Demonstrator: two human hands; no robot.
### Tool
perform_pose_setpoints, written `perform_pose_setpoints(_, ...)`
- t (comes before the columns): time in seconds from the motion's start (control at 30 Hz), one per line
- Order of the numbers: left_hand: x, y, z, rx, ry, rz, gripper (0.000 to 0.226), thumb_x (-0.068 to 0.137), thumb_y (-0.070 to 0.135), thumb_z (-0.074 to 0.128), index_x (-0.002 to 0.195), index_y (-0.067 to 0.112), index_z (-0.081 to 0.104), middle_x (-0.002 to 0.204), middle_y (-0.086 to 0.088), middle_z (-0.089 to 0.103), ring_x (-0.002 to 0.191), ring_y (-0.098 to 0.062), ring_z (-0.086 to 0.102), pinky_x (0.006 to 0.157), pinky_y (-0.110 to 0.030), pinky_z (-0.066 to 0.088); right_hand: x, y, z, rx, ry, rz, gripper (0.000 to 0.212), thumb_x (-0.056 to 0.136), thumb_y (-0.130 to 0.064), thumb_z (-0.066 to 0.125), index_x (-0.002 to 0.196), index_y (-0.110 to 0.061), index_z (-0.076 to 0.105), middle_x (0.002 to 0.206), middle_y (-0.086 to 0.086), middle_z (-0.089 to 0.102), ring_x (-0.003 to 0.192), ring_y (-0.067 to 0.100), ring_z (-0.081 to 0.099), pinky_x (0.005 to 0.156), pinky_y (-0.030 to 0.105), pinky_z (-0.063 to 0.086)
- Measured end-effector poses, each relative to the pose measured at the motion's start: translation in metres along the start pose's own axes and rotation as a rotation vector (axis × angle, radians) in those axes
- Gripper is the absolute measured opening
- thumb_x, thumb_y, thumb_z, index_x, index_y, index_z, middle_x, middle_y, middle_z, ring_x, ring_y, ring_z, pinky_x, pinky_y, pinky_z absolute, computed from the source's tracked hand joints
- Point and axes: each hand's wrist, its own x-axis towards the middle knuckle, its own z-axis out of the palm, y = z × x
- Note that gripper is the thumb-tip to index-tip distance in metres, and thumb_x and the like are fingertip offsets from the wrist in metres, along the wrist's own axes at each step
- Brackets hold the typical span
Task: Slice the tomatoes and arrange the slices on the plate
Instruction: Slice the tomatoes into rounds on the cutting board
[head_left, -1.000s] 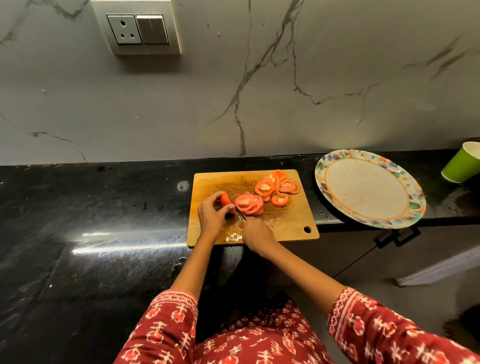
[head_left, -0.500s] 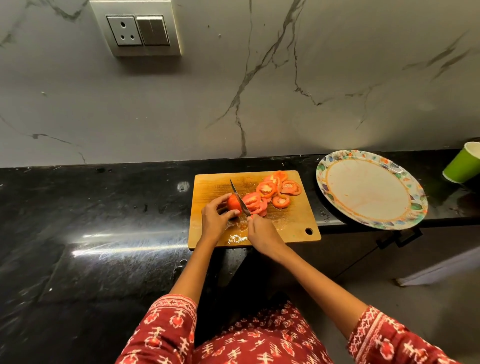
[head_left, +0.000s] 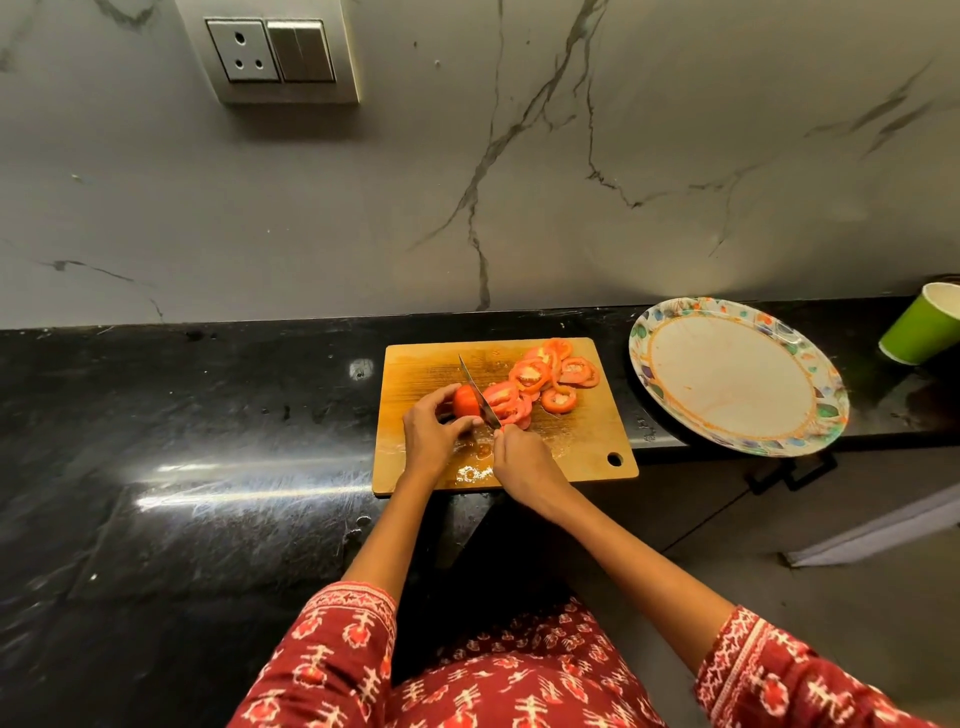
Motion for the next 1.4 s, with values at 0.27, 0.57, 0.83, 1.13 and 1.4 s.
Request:
perform_pose_setpoints(0.27, 0.001, 0.004, -0.002, 0.005, 0.001, -0.009, 0.049, 0.070, 0.005, 0.076, 0.116, 0.005, 0.062, 0.114, -0.012, 0.064, 0.100, -0.011, 0.056, 0.086, -0.021, 0.044, 0.001, -0.001, -0.002, -0.028, 0.003, 0.004, 0.035, 0.102, -0.020, 0.028, 0.106, 0.004, 0.054, 0.101, 0.025, 0.063, 0.093, 0.039, 0.060, 0.066, 0.031, 0.035)
perform_pose_setpoints(0.57, 0.003, 0.001, 0.000, 0.027, 0.001, -0.011, 0.047, 0.070, 0.007, 0.077, 0.115, 0.006, 0.062, 0.114, -0.010, 0.064, 0.102, -0.014, 0.057, 0.084, -0.021, 0.045, -0.002, -0.002, -0.003, -0.023, 0.022, 0.002, 0.035, 0.102, -0.021, 0.029, 0.106, 0.003, 0.054, 0.102, 0.025, 0.062, 0.095, 0.039, 0.058, 0.068, 0.031, 0.034)
perform_pose_setpoints(0.83, 0.004, 0.001, 0.000, 0.043, -0.007, -0.015, 0.047, 0.068, 0.008, 0.078, 0.113, 0.006, 0.064, 0.111, -0.010, 0.065, 0.099, -0.014, 0.058, 0.083, -0.022, 0.047, -0.003, -0.004, -0.003, -0.035, 0.030, -0.008, 0.034, 0.102, -0.019, 0.029, 0.106, 0.005, 0.053, 0.103, 0.026, 0.062, 0.097, 0.039, 0.058, 0.068, 0.032, 0.033)
perform_pose_setpoints(1.13, 0.005, 0.006, -0.003, 0.039, -0.008, -0.013, 0.046, 0.065, 0.006, 0.080, 0.108, 0.005, 0.066, 0.108, -0.011, 0.067, 0.098, -0.016, 0.060, 0.082, -0.022, 0.048, 0.005, -0.009, -0.004, -0.027, -0.007, 0.002, 0.033, 0.101, -0.020, 0.030, 0.105, 0.002, 0.054, 0.103, 0.024, 0.063, 0.095, 0.038, 0.059, 0.067, 0.031, 0.035)
perform_pose_setpoints(1.4, 0.005, 0.005, -0.003, 0.037, -0.005, -0.018, 0.046, 0.066, 0.005, 0.079, 0.110, 0.003, 0.065, 0.109, -0.012, 0.067, 0.102, -0.017, 0.060, 0.085, -0.022, 0.047, 0.018, -0.018, -0.010, -0.033, -0.055, 0.007, 0.031, 0.100, -0.016, 0.032, 0.101, 0.001, 0.057, 0.097, 0.020, 0.063, 0.089, 0.035, 0.060, 0.064, 0.030, 0.034)
